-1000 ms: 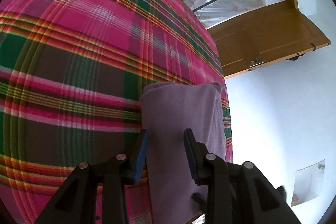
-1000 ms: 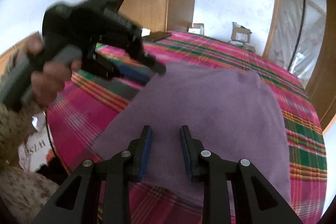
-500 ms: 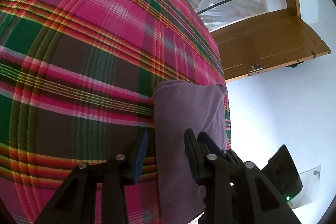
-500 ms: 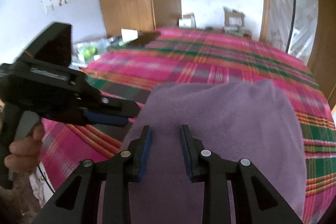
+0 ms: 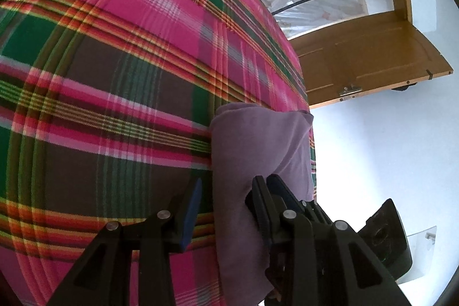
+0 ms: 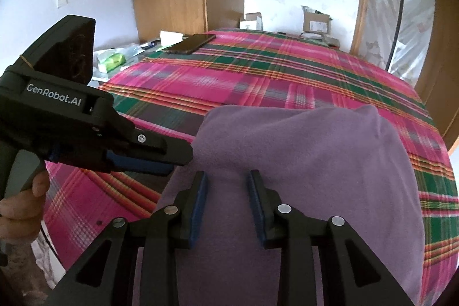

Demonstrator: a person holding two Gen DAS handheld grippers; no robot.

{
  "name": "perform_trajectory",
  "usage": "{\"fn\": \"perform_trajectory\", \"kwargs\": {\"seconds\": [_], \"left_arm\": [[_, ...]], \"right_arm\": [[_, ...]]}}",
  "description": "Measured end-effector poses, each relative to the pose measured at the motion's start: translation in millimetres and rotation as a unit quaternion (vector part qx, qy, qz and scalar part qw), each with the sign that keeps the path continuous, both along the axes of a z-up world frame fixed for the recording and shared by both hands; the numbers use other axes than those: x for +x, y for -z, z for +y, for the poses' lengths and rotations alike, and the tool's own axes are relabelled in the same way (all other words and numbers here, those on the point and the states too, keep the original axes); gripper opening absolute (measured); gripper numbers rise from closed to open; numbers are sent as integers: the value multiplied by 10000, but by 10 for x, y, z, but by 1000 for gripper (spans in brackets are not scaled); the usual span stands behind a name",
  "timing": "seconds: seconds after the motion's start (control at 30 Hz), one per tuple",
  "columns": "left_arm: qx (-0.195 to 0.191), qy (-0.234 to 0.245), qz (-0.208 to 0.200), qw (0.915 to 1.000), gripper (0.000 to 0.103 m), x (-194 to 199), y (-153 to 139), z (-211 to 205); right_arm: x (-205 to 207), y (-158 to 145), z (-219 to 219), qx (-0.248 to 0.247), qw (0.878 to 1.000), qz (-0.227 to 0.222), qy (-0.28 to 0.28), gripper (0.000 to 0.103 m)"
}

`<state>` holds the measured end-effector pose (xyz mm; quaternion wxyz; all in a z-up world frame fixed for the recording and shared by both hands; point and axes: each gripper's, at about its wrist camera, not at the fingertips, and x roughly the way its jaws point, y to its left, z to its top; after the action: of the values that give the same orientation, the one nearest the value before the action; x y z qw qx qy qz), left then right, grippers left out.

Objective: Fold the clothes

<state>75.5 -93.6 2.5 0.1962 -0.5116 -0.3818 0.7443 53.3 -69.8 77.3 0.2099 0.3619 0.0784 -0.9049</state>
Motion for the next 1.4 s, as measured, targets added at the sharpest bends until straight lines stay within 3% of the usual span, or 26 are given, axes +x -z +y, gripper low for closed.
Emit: {"fn": "perform_trajectory", "kwargs": {"seconds": [0.13,0.33,0.57,0.67,0.9,1.1,1.4], "left_arm": [[1,74,-23,10000,37,33,9,37],[-6,52,-39,10000,38,51,23,68],[-54,242,-55,9997,40,21,22,174],[-73,289,-48,9995,40,14,18,196],[-102,461,-93,9988,42,5,23,234],[-40,503,-123,9987,43,10,28,238],[136,725,-183,9971,45,-16,53,285]], "right_arm": [[8,-26,68,-150,9998,-63,-60,32],[147,-149,367,-798,9967,-99,-50,32],[252,-290,973,-1211,9918,88,395,35],[255,-314,1248,-1236,9903,70,626,48],[211,-263,1657,-847,9925,-111,876,52],[84,-110,1953,-1097,9887,-620,807,53],[-131,44,2216,-1871,9715,-1363,502,59]]}}
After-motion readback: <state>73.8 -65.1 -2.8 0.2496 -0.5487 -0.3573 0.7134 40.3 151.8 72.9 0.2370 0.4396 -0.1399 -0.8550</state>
